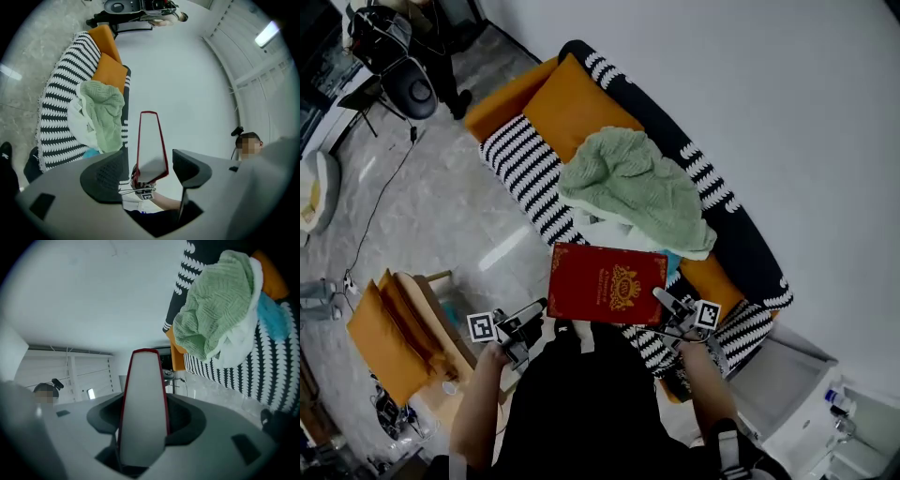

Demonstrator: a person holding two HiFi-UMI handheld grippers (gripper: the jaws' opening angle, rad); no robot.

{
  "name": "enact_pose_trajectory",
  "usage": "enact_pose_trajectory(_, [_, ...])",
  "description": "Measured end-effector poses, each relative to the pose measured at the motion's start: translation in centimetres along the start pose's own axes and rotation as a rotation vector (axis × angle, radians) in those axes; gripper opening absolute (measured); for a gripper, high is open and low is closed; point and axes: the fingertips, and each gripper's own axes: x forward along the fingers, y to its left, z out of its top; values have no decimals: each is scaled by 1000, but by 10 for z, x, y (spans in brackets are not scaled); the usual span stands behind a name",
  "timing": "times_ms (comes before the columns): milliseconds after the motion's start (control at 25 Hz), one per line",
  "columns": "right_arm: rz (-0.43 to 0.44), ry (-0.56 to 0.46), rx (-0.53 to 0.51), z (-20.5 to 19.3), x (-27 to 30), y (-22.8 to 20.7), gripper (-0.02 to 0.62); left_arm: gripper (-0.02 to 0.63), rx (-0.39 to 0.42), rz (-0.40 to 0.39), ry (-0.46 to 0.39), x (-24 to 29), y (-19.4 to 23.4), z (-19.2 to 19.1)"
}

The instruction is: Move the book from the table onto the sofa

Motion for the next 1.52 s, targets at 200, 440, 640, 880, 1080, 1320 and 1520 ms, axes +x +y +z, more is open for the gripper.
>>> enact_pose_trajectory(200, [-90, -84, -32, 69, -15, -42, 245, 322, -2, 31, -28, 15, 4, -6])
enact_pose_trajectory(440, [-279, -101, -101, 147, 0, -120, 247, 322, -36, 77, -45, 34, 16, -24])
enact_pose_trajectory(640, [-410, -84, -135, 187, 33, -172, 247, 322, -57, 118, -31, 43, 24, -33])
enact_pose_trajectory(880, [-553, 39, -324, 211, 74, -217, 247, 322, -28, 153, -1, 54, 41, -34])
enact_pose_trajectory(1080, [-720, 196, -546, 212, 82, -255, 247, 322, -55, 185, 44, 60, 59, -47])
enact_pose_trajectory(1320, [-916, 244, -658, 236, 57, -274, 272, 322, -101, 196, 51, 55, 77, -64])
enact_pose_trajectory(1520, [-1118, 276, -824, 260, 22, -271, 282, 322, -115, 206, 85, 55, 88, -73])
